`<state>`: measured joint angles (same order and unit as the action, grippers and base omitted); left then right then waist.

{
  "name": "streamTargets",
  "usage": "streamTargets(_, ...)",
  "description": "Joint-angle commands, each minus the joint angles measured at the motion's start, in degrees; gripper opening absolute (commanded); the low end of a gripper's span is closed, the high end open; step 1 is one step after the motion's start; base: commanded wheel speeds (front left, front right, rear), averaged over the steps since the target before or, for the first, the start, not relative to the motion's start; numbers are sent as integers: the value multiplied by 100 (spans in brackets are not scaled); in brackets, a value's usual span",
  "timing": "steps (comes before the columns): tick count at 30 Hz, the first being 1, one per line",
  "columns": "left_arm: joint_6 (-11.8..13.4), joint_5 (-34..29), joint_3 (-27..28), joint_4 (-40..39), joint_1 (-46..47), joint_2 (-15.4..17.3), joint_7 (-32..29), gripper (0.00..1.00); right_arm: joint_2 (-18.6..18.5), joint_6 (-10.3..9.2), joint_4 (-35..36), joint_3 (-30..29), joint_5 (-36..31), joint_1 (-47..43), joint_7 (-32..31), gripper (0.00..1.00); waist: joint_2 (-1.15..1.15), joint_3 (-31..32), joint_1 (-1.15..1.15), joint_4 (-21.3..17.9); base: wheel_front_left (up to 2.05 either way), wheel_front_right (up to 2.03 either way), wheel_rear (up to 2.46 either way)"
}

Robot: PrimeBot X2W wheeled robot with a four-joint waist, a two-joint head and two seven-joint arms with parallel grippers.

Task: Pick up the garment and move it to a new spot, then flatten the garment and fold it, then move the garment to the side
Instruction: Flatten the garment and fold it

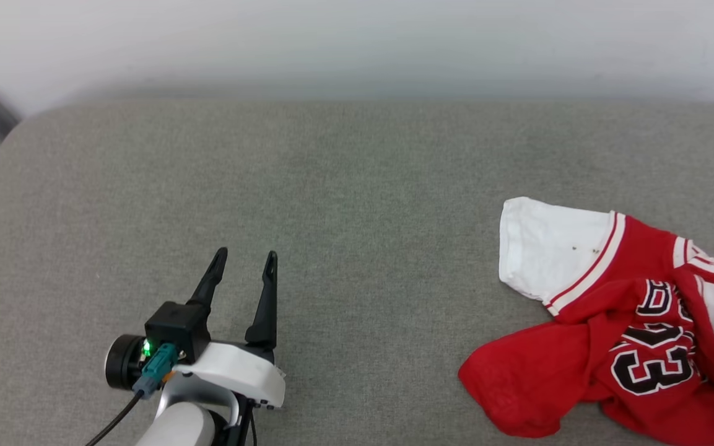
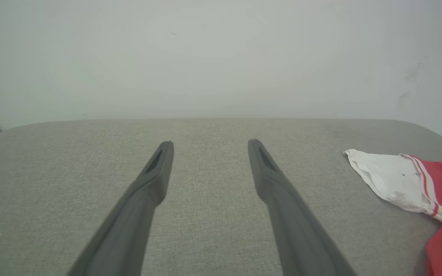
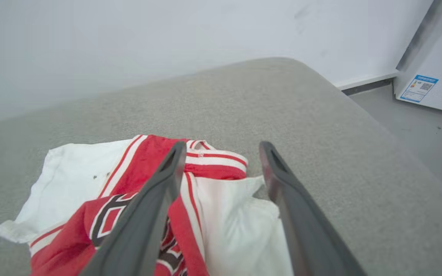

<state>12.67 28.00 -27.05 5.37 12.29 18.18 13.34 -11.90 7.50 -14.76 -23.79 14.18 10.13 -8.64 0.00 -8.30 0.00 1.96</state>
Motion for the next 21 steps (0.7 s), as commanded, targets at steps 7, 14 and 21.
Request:
streamTargets(7,92,96,-21,-12,-295,36,-39,100,436,-2,1004,396,-242,-693,383,100,0,529,0,-111,0,0,0)
streamTargets(14,161,132,-42,-36,-443,45,-85,100,718,-2,1847,792,-366,-1322,266,100,0,779,0,-90,0,0,0)
streamTargets(21,190,150,-38,-39,-466,53,-76,100,681,-2,1942,1240,-169,-1575,-422,100,0,808,0,-23,0,0,0)
